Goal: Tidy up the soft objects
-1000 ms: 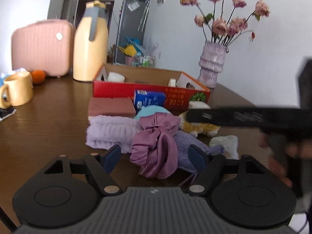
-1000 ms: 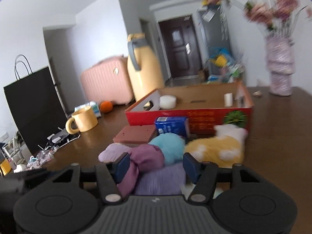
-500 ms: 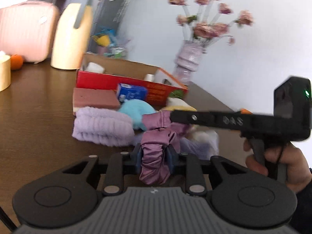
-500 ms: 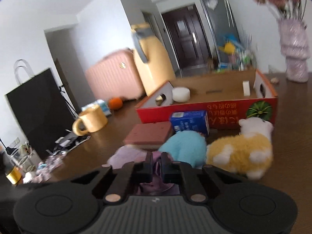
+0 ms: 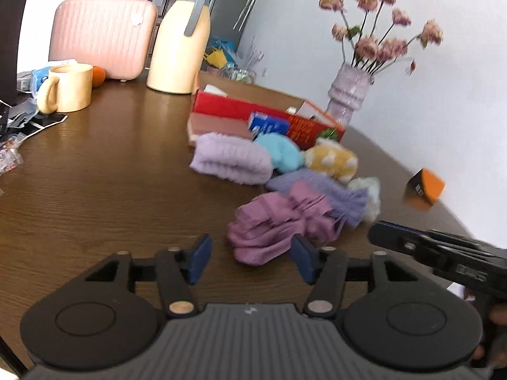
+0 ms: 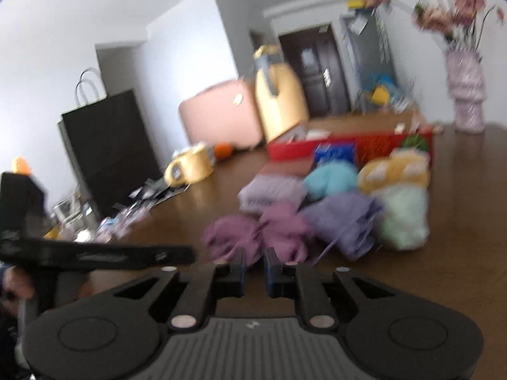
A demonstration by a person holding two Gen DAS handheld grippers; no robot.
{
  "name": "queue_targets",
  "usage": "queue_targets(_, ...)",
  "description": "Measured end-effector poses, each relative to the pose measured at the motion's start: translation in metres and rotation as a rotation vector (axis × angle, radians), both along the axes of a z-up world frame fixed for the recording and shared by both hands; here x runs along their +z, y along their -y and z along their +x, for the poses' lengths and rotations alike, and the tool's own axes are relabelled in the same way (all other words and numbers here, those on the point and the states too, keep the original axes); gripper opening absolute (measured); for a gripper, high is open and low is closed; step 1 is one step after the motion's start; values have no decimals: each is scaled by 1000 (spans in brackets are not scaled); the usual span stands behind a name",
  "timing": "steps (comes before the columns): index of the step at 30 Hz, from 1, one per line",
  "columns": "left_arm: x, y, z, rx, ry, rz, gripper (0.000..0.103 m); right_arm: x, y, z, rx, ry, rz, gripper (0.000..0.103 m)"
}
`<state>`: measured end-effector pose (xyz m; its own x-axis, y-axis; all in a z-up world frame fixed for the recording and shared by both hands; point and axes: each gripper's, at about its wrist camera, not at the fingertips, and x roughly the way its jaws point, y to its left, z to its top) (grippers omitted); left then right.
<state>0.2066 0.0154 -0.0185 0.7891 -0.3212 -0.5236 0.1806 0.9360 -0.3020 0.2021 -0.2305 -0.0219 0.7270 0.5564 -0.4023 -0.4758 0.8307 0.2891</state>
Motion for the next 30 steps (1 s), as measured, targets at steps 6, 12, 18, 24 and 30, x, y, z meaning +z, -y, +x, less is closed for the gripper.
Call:
queue_targets(6,1,12,22,46,-52,-134,63,5,21,45,-60,-11,66,29)
queue_targets(12,-21,5,45,87,-121,-208,42,-11,13,95,-47,-116,153,46)
queue_targets(18,-26,-1,49,48,-108,-224,18,-28,-5,109,-24,-172,133,21)
queue_targets(24,-16,3,26,-5,-54,-185,12,-17,-11,77,-25,-118,65,7)
queue_targets(30,-11,14,-8,-76,-6,-135,12,-11,-6,18,-58,-53,33,7)
